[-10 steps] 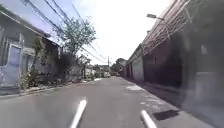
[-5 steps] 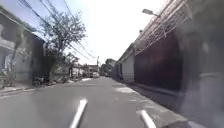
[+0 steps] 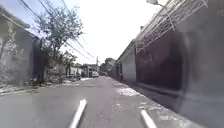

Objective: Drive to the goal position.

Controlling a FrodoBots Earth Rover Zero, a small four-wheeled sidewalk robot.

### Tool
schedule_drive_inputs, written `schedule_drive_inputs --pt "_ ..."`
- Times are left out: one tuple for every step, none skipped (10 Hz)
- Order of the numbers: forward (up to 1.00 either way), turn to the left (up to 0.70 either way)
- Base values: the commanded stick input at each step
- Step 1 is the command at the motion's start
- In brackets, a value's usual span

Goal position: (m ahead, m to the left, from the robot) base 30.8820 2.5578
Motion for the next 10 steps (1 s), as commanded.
schedule_drive_inputs --pt "0.94 0.00" --pt "0.94 0.00" --pt "0.94 0.00" --pt "0.94 0.00" --pt "0.94 0.00" --pt "0.94 0.00" --pt "0.94 0.00" --pt "0.94 0.00" --pt "0.94 0.00" --pt "0.94 0.00"
